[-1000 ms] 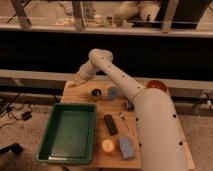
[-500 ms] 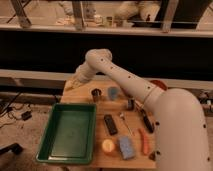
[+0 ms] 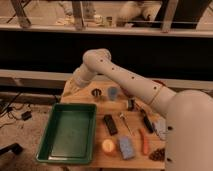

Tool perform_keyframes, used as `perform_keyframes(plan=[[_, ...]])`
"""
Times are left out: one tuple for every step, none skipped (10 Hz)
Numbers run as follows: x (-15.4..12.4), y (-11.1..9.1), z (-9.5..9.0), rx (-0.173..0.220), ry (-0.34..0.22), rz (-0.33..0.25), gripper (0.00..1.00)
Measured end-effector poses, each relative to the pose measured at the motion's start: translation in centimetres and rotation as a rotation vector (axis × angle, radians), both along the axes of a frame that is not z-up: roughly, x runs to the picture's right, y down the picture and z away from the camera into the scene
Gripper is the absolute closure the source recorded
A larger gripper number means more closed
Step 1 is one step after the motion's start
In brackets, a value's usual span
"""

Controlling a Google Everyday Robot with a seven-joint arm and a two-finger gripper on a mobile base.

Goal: Place banana in tray

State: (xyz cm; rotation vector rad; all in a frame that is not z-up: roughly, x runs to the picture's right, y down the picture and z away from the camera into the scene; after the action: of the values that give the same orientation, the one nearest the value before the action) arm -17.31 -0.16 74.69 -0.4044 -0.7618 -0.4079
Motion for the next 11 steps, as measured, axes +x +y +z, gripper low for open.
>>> perform_keyframes(plan=[[0.1, 0.7, -1.0, -0.012, -0.01, -0.033, 0.97], [0.2, 1.3, -2.0, -0.016, -0.023, -0.065, 0.97], [0.5, 2.0, -3.1, -0.017, -0.037, -0.096, 0.97], [1.0, 2.6, -3.7, -0.02, -0.046, -0.116, 0.97], [1.4, 3.1, -4.1, -0.028, -0.054, -0.127, 0.97], [1.6, 3.8, -4.6, -0.036, -0.068, -0.141, 0.97], [1.6, 3.8, -4.6, -0.036, -0.068, -0.14, 0.97], [1.5, 3.9, -4.7, -0.036, -0.07, -0.142, 0.97], [1.4, 3.9, -4.7, -0.035, -0.07, -0.143, 0.97], [1.4, 3.9, -4.7, -0.035, -0.07, -0.142, 0.97], [1.4, 3.8, -4.7, -0.035, -0.07, -0.142, 0.97]])
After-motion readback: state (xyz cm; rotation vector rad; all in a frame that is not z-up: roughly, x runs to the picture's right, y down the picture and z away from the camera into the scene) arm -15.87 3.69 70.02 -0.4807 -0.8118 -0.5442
